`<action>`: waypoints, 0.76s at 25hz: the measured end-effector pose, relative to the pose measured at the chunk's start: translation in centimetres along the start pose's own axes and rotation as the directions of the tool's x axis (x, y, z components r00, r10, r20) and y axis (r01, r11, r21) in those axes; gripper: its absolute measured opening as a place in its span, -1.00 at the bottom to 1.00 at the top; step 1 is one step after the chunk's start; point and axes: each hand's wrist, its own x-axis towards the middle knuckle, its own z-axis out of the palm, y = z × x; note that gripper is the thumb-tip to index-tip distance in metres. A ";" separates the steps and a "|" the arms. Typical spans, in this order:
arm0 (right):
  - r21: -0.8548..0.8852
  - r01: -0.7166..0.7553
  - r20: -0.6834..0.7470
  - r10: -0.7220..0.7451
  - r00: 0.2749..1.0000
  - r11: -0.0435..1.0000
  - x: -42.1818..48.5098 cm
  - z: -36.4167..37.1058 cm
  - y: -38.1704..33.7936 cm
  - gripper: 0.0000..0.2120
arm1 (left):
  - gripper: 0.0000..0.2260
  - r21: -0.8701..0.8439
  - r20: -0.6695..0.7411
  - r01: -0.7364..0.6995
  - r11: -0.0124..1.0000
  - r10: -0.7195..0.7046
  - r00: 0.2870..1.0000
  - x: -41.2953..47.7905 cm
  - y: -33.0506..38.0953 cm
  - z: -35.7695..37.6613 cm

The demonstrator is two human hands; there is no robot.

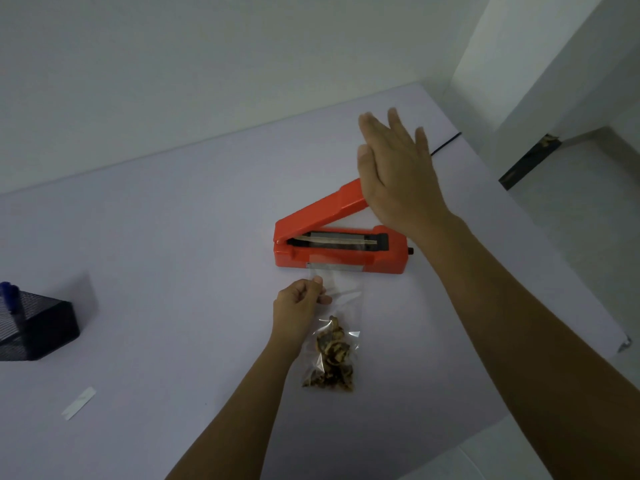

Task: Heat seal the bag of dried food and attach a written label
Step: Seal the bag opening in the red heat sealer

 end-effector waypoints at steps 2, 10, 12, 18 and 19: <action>0.100 0.047 -0.010 -0.046 0.999 0.994 0.6 -0.6 -1.9 -0.52 | -0.72 0.004 0.006 0.003 1.000 -0.003 1.000 0.0 0.1 -0.1; 0.456 -0.029 -0.168 0.119 0.979 0.889 0.6 -1.8 0.6 -0.56 | -0.72 0.003 0.020 -0.002 1.000 0.002 1.000 0.0 0.2 -0.1; 0.547 -0.186 -0.127 0.301 0.945 0.816 -1.0 -0.1 4.2 -0.58 | -0.72 0.011 0.015 0.001 1.000 -0.002 1.000 0.1 0.1 -0.1; 0.308 -0.399 0.325 0.299 0.897 0.863 -7.0 5.3 11.1 -0.29 | -0.78 0.051 -0.026 -0.005 0.999 0.007 1.000 0.3 0.0 0.1; 0.293 -0.377 0.369 0.259 0.892 0.879 -7.3 5.7 11.2 -0.25 | -0.80 0.049 -0.032 -0.007 0.999 0.009 0.999 0.3 0.1 0.2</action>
